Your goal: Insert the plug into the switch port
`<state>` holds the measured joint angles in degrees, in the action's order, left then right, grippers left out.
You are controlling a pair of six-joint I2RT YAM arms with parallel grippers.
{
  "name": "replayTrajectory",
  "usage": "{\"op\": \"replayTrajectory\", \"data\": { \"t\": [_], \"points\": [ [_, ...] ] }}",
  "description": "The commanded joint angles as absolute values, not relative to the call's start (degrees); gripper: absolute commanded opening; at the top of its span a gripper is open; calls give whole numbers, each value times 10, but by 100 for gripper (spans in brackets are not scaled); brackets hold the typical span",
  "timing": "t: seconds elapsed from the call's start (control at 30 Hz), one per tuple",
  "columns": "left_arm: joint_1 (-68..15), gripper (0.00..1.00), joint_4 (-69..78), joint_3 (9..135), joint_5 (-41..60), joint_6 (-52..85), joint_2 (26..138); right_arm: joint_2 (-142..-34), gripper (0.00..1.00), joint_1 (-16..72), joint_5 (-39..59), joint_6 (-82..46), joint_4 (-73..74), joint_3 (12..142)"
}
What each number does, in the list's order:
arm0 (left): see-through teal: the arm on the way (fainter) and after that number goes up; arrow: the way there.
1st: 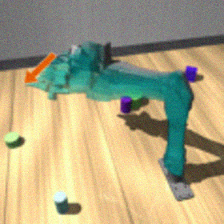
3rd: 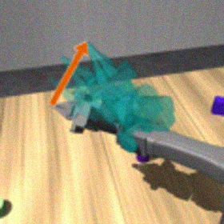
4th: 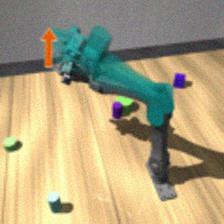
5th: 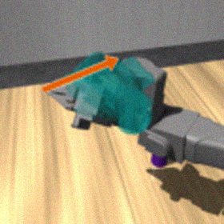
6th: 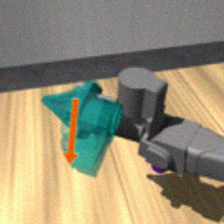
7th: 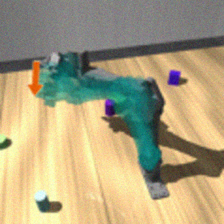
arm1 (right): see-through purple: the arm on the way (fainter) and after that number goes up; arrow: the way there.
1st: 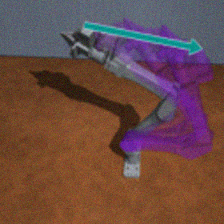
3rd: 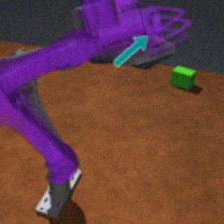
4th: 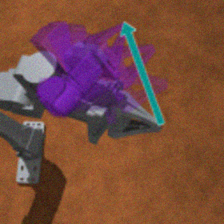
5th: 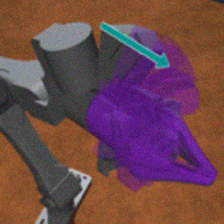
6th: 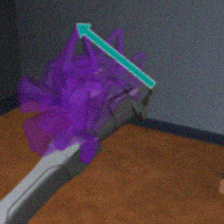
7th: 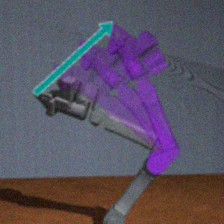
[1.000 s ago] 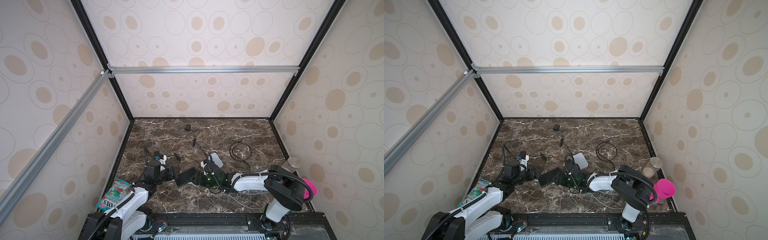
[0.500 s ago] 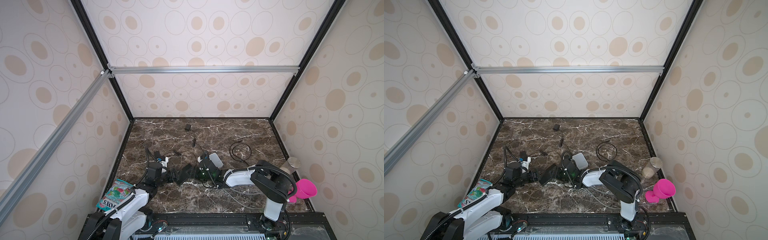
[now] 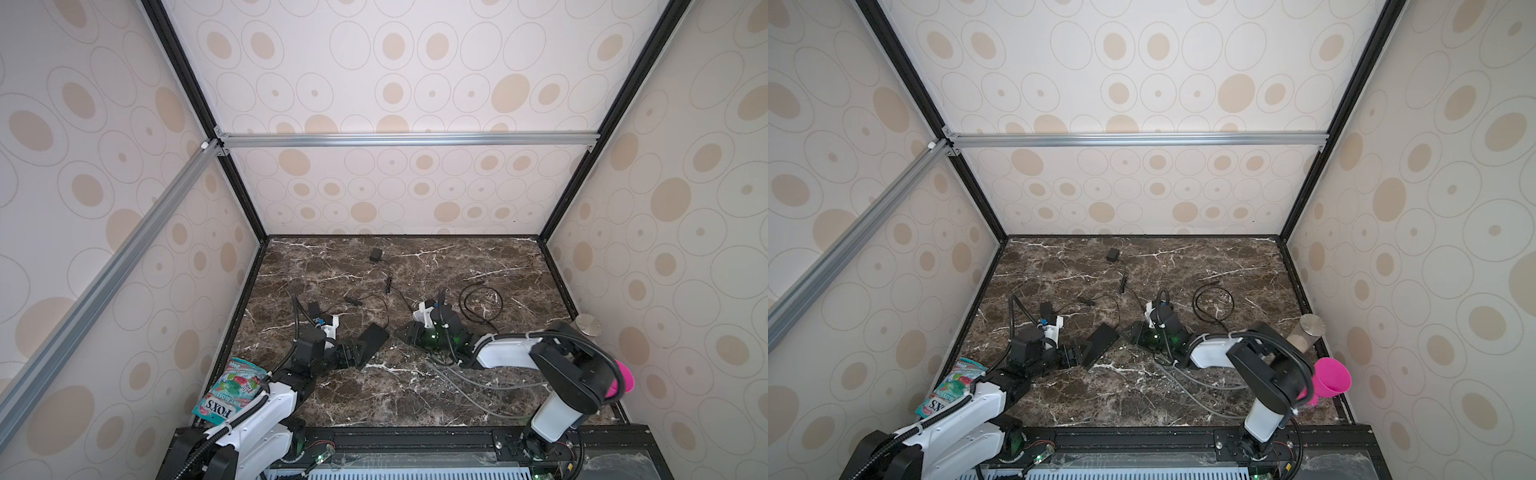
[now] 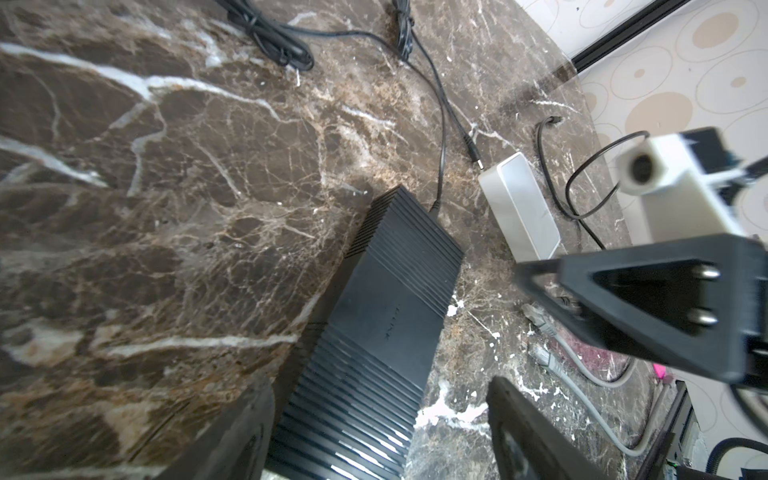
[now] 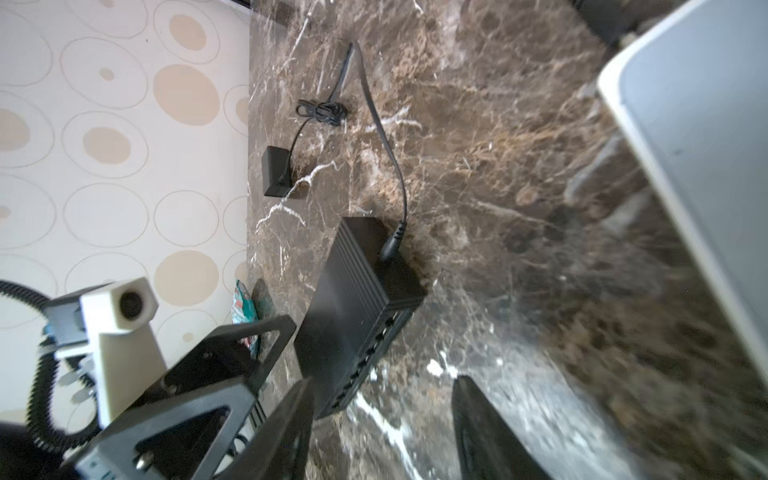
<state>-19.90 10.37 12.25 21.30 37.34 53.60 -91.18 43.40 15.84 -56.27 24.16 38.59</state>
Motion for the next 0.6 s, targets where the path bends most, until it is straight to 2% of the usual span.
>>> {"op": "replayTrajectory", "data": {
  "t": [0.0, 0.1, 0.17, 0.23, 0.43, 0.57],
  "points": [
    [-204, 80, 82, 144, 197, 377, 508, -799, 57, 442, 155, -355, 5, 414],
    [-205, 80, 40, 184, 208, 370, 473, -725, 57, 442, 106, -225, -175, 433],
    [-205, 83, 26, 211, 248, 356, 437, -687, 55, 439, 76, -183, -239, 427],
    [-205, 98, 33, 225, 301, 353, 399, -662, 54, 439, 62, -153, -272, 414],
    [-205, 98, -44, 303, 363, 294, 338, -664, 52, 442, 66, -121, -300, 394],
    [-206, 98, -84, 330, 384, 238, 317, -711, 46, 445, 80, -97, -315, 419]
  ]
}}
